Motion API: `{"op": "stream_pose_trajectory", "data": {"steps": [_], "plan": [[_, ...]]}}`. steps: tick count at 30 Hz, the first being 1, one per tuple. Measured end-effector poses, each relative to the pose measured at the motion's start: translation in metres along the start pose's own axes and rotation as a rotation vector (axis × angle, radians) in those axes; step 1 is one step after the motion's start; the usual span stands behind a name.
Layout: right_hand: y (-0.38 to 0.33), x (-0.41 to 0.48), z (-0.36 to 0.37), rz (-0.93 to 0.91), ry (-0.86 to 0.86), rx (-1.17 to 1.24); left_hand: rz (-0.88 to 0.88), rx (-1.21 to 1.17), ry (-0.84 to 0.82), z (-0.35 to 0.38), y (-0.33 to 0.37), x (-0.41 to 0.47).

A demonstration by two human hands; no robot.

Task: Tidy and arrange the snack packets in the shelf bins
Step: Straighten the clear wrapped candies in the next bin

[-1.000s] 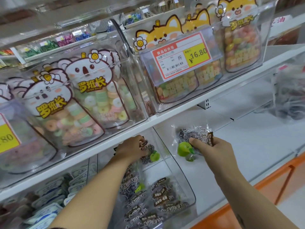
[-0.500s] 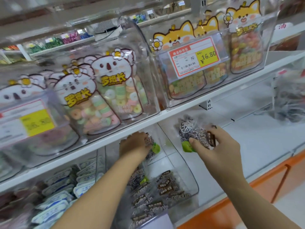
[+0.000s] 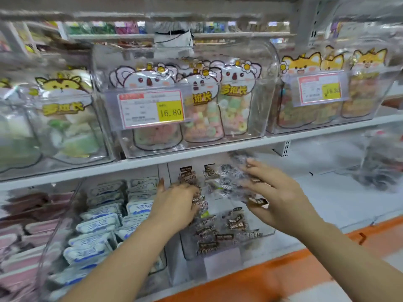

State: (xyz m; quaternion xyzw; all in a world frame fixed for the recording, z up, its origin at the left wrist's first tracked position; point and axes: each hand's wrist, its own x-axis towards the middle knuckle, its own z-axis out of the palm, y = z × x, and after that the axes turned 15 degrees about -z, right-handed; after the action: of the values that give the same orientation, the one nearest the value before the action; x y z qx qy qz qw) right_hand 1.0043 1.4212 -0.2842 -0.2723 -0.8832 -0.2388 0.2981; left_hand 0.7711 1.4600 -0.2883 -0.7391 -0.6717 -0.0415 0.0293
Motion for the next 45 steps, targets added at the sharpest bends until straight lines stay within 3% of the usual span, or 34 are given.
{"op": "stream_pose_trajectory", "data": {"steps": [7, 15, 20, 23, 27, 32, 38, 42, 45], "plan": [[0.034, 0.033, 0.030, 0.111, -0.388, 0.219, -0.016, -0.003, -0.181, 0.007, 0.003, 0.033], [0.059, 0.071, 0.048, 0.130, -0.916, 0.114, 0.054, 0.140, -0.108, 0.023, 0.004, 0.066], [0.050, 0.097, 0.074, 0.116, -1.219, 0.186, 0.051, 0.203, -0.075, 0.017, 0.003, 0.060], [0.057, 0.108, 0.091, 0.237, -1.380, 0.283, 0.066, 0.212, -0.058, 0.015, 0.001, 0.056], [0.067, 0.113, 0.096, 0.256, -1.275, 0.227, 0.034, 0.206, -0.102, 0.011, 0.003, 0.054], [0.057, 0.084, 0.104, 0.118, -1.121, -0.004, 0.009, 0.208, -0.049, 0.013, 0.004, 0.052], [0.049, 0.067, 0.110, 0.163, -1.020, 0.075, -0.028, 0.216, -0.053, 0.017, 0.008, 0.053], [0.050, 0.075, 0.118, 0.161, -1.055, 0.067, -0.038, 0.312, -0.113, 0.010, 0.013, 0.061], [0.050, 0.074, 0.092, 0.129, -0.888, 0.115, -0.015, 0.301, -0.106, 0.000, 0.015, 0.057]]}}
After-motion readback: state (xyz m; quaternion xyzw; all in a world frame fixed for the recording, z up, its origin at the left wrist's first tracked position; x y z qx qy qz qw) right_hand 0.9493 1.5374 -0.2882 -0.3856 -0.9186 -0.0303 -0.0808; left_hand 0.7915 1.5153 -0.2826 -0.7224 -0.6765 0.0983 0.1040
